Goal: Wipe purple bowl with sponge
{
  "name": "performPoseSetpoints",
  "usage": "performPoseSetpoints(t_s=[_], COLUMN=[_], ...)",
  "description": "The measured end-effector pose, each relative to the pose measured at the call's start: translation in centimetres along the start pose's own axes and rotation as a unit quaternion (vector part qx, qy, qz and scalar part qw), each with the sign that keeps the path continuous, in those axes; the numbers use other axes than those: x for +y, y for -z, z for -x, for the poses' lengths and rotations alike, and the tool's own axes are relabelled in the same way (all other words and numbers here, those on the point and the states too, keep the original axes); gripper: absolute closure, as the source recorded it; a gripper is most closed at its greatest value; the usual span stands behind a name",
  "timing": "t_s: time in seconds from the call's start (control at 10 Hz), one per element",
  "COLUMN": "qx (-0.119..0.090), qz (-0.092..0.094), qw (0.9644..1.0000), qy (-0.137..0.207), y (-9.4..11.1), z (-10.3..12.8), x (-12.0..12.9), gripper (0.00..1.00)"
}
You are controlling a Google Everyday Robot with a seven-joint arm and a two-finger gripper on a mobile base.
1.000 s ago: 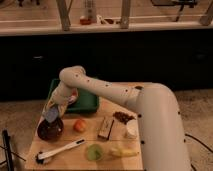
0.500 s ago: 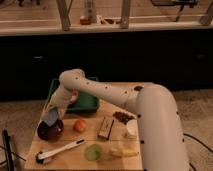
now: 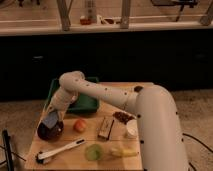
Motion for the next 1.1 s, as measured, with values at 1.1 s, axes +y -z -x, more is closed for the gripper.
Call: performPoseSetpoints(t_s=[1.1], qx=[-0.046], qz=[0.081], qw=[0.9943], qy=[0.053], y=[-3.4], z=[5.0], x=[-1.8], gripper=[1.0])
